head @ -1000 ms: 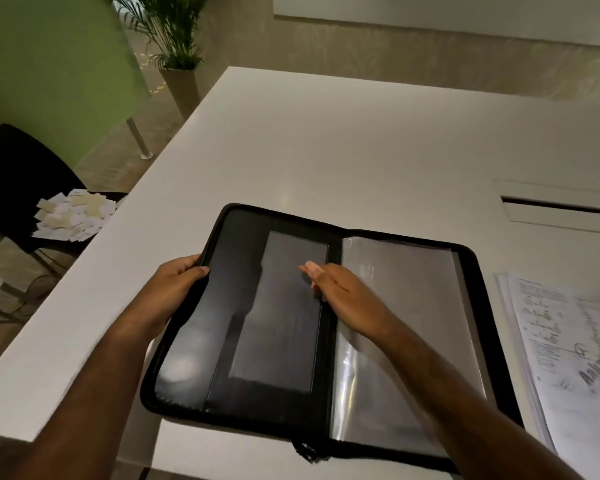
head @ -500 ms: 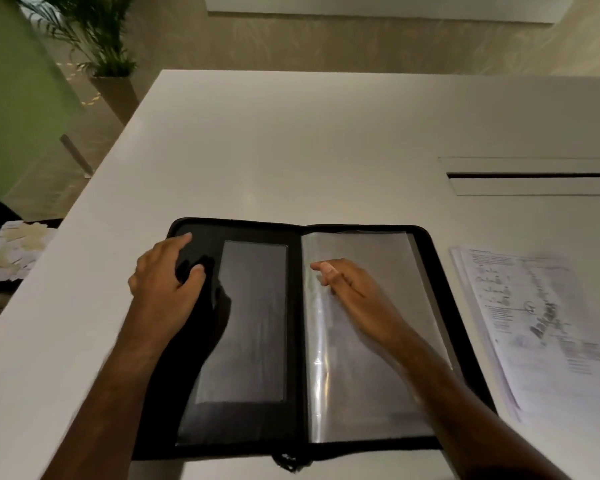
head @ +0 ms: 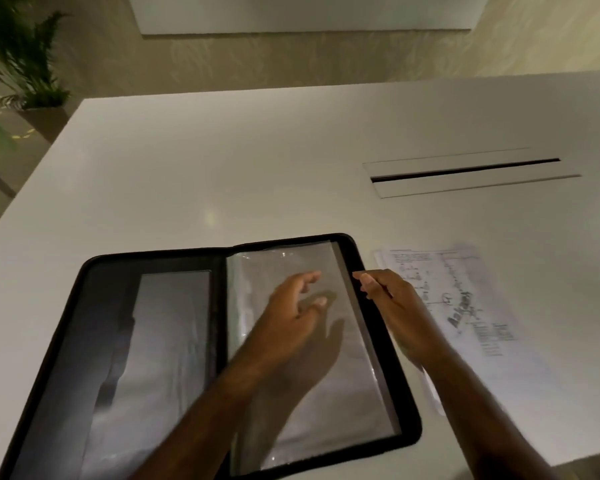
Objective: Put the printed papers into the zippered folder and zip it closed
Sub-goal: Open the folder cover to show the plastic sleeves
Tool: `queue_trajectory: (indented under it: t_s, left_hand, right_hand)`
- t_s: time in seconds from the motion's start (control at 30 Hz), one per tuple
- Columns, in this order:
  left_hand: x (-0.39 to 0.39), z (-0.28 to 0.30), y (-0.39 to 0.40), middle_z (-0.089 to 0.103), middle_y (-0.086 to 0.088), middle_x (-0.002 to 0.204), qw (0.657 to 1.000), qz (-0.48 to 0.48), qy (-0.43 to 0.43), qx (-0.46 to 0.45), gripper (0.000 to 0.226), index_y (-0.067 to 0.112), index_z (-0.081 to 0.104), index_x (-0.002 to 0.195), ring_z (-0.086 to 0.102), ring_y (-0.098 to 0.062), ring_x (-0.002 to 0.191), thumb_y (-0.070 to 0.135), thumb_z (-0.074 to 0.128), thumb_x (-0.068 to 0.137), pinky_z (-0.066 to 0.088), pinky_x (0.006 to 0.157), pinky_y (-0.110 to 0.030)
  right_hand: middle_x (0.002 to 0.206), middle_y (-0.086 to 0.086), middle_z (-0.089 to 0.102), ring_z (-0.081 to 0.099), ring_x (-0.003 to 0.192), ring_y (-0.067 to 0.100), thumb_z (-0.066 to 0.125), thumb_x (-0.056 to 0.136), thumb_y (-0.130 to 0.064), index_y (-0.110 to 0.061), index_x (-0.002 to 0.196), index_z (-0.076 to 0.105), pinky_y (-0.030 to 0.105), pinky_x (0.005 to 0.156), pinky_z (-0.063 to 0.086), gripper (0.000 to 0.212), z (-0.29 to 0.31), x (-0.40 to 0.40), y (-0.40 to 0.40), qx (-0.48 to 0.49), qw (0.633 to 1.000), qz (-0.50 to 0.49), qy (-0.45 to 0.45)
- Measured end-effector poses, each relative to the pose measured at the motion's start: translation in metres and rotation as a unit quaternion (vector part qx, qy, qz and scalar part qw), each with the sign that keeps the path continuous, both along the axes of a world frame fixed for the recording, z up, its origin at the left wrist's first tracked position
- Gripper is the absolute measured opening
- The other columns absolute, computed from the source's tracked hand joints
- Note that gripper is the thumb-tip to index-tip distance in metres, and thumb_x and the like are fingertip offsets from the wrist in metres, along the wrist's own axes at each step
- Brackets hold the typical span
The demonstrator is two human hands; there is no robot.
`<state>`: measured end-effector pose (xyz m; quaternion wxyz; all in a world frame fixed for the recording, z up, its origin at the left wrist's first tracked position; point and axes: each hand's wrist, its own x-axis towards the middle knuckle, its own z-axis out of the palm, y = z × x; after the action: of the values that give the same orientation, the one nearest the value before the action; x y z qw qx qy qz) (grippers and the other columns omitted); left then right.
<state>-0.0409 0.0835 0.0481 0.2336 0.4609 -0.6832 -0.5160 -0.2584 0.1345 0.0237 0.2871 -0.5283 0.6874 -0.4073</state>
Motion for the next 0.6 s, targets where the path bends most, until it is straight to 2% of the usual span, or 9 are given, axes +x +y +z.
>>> queue_trajectory:
  t_s: [0.07,0.13,0.23,0.33,0.4,0.47,0.5,0.57,0.6]
  left_hand:
    - [-0.031,-0.003,0.011,0.049,0.016,0.137,1.0,-0.024,-0.001,0.019,0.036,0.047,0.049,0.139,0.055,-0.003,0.12,0.038,0.057,0.104,0.05,0.09,-0.017]
    - [-0.06,-0.005,0.02,0.053,0.013,0.139,0.998,-0.039,0.002,0.041,0.039,0.04,0.049,0.143,0.053,-0.004,0.125,0.035,0.056,0.105,0.046,0.092,-0.016]
    - [-0.093,-0.01,0.027,0.052,0.009,0.147,0.996,-0.05,0.009,0.075,0.045,0.036,0.045,0.147,0.051,-0.008,0.133,0.035,0.058,0.104,0.048,0.107,-0.03]
    - [-0.116,-0.015,0.03,0.052,0.008,0.149,0.993,-0.04,0.007,0.11,0.053,0.035,0.042,0.151,0.056,-0.012,0.13,0.043,0.06,0.102,0.052,0.107,-0.041]
    - [-0.129,-0.018,0.031,0.053,0.014,0.146,0.993,-0.034,0.009,0.114,0.055,0.034,0.04,0.15,0.058,-0.002,0.121,0.045,0.062,0.1,0.055,0.097,-0.029]
    - [-0.141,-0.019,0.033,0.053,0.023,0.133,0.994,-0.037,0.01,0.102,0.053,0.037,0.04,0.148,0.056,0.013,0.105,0.043,0.062,0.1,0.049,0.08,-0.012]
    - [-0.146,-0.021,0.033,0.054,0.025,0.132,0.995,-0.034,0.01,0.096,0.048,0.04,0.041,0.144,0.057,0.015,0.104,0.042,0.061,0.101,0.05,0.078,-0.011]
    - [-0.156,-0.024,0.036,0.057,0.017,0.141,0.995,-0.023,0.007,0.092,0.038,0.039,0.044,0.139,0.061,0.0,0.12,0.043,0.057,0.103,0.057,0.094,-0.027]
    - [-0.159,-0.024,0.038,0.055,0.012,0.147,0.996,-0.015,0.007,0.089,0.044,0.033,0.042,0.144,0.059,-0.008,0.129,0.044,0.055,0.104,0.054,0.103,-0.038]
  right_hand:
    - [0.113,-0.017,0.071,0.065,0.107,-0.004,0.054,0.106,-0.048,-0.042,0.118,0.07,0.025,0.091,0.054,0.021,-0.002,-0.026,0.01,0.001,0.999,-0.025,0.028]
    - [0.118,-0.016,0.069,0.065,0.11,0.0,0.059,0.105,-0.043,-0.033,0.121,0.07,0.03,0.094,0.055,0.023,-0.004,-0.051,0.022,0.006,0.997,-0.052,0.061]
    - [0.132,-0.005,0.065,0.064,0.12,0.015,0.062,0.103,-0.04,-0.024,0.132,0.068,0.041,0.102,0.053,0.034,-0.003,-0.082,0.04,0.025,0.986,-0.058,0.157]
    - [0.152,0.004,0.057,0.054,0.139,0.027,0.062,0.101,-0.046,-0.02,0.144,0.062,0.05,0.115,0.04,0.05,-0.002,-0.105,0.056,0.056,0.967,-0.053,0.243]
    - [0.161,0.006,0.05,0.046,0.148,0.028,0.053,0.099,-0.057,-0.019,0.15,0.056,0.049,0.12,0.034,0.064,-0.001,-0.116,0.065,0.072,0.963,-0.054,0.252]
    - [0.167,0.005,0.042,0.038,0.154,0.027,0.044,0.097,-0.064,-0.019,0.156,0.049,0.045,0.123,0.028,0.075,-0.004,-0.126,0.073,0.084,0.959,-0.05,0.265]
    - [0.169,0.004,0.038,0.034,0.156,0.026,0.041,0.097,-0.065,-0.019,0.158,0.045,0.043,0.124,0.024,0.077,-0.007,-0.131,0.075,0.09,0.957,-0.047,0.272]
    - [0.171,0.003,0.033,0.027,0.159,0.024,0.037,0.098,-0.064,-0.021,0.161,0.042,0.046,0.129,0.016,0.076,-0.016,-0.137,0.079,0.105,0.953,-0.049,0.28]
    - [0.172,0.003,0.032,0.026,0.16,0.022,0.035,0.099,-0.064,-0.022,0.161,0.042,0.048,0.131,0.015,0.074,-0.02,-0.137,0.08,0.111,0.951,-0.053,0.282]
